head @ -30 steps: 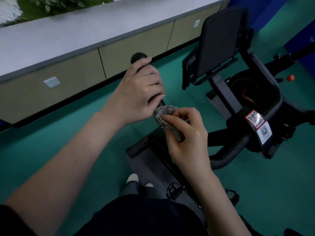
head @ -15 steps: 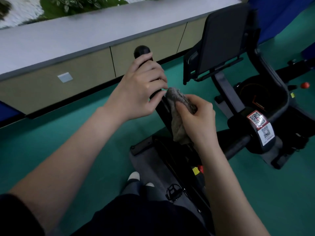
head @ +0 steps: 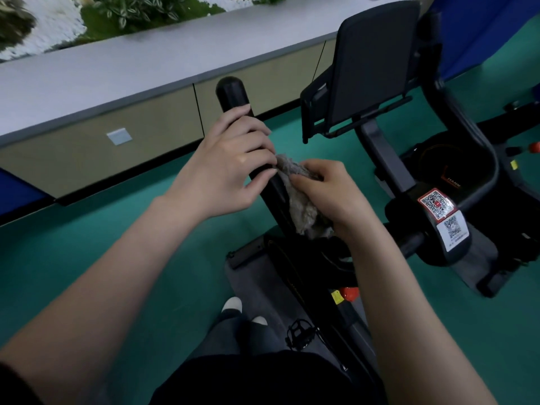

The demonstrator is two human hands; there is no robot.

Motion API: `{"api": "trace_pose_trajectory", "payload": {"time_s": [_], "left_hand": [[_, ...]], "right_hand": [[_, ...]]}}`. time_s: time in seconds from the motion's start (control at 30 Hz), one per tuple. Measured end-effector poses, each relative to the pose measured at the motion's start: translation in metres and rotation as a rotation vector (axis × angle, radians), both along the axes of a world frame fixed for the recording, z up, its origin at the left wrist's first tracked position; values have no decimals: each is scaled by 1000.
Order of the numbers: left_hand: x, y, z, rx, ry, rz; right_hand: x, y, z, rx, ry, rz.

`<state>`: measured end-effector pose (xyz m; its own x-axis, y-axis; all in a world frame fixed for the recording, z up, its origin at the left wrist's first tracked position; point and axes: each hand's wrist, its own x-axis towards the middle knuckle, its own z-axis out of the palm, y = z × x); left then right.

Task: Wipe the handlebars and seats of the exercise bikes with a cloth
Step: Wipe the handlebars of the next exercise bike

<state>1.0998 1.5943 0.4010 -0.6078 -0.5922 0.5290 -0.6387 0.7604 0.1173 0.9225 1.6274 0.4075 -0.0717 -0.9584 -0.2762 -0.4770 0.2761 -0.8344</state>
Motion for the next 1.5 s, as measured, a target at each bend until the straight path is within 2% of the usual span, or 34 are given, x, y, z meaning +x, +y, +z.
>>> {"api": "trace_pose_trajectory", "payload": {"time_s": [0.43,0.53,0.63,0.8,1.0,1.1,1.27,1.5], "left_hand": [[-15,15,-7,66,27,-21],[-16,15,-7,72,20,-12],[-16,15,-6,90,25,-4],[-15,13,-5,113,29,0],[-14,10,-7,93,22,-21],[-13,7,-7,88,27,-54],[-8,0,-6,82,46,-126],[-3,-5,-9,69,41,-208]], "right_hand": [[-31,38,1,77,168,95],[-24,45,5,-8,136,8],[-5,48,3,-142,229,-46],[-20,67,5,-140,355,-30],[14,76,0,-342,345,-244],[15,90,-4,-374,396,-304],[47,108,-15,-500,454,-651],[98,96,-41,-718,578,-977]]}}
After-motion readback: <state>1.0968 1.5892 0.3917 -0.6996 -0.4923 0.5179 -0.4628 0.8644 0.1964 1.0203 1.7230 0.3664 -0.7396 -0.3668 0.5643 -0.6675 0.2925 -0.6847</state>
